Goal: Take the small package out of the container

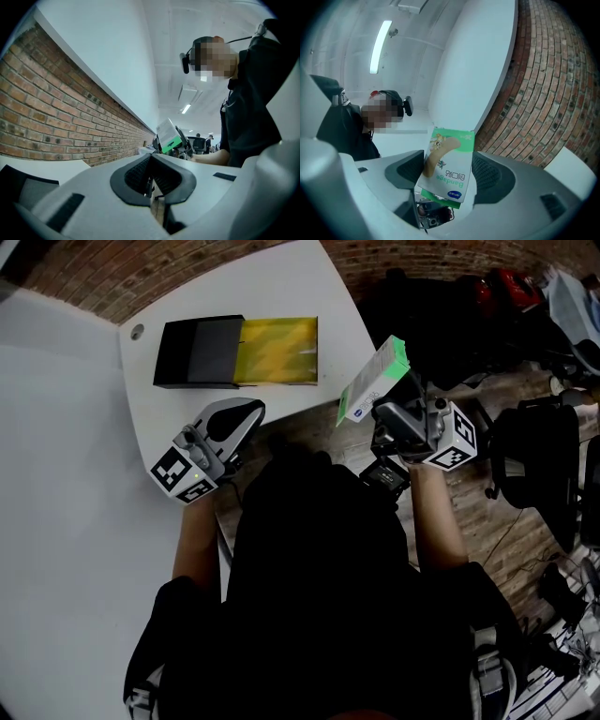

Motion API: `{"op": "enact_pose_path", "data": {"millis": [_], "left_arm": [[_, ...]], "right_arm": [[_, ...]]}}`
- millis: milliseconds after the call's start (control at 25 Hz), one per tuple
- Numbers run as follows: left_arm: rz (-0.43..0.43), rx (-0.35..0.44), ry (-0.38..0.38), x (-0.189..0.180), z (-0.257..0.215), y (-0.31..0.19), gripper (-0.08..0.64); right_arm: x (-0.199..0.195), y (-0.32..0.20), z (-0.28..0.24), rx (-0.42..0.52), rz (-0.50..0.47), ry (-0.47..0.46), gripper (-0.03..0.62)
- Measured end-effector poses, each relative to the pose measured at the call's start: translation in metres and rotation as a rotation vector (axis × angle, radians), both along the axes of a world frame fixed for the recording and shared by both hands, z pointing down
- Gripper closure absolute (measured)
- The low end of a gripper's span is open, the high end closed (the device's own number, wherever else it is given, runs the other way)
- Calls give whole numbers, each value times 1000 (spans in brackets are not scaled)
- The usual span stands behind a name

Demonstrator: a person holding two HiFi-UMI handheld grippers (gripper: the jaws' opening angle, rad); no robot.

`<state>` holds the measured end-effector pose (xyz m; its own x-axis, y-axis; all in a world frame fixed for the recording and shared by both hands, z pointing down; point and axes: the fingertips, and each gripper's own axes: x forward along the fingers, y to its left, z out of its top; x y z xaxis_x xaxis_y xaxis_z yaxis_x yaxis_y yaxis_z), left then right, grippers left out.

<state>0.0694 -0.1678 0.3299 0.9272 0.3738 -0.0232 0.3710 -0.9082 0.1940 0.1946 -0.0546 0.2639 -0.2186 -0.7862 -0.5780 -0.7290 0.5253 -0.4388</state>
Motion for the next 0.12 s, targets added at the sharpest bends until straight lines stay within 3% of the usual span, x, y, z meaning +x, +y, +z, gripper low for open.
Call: {"op": "enact_pose_path", "data": {"millis": [120], "left_arm": [[-7, -3, -2, -6, 3, -3, 545]], "right_arm": [[-5, -4, 3, -3, -7, -4, 267]]}}
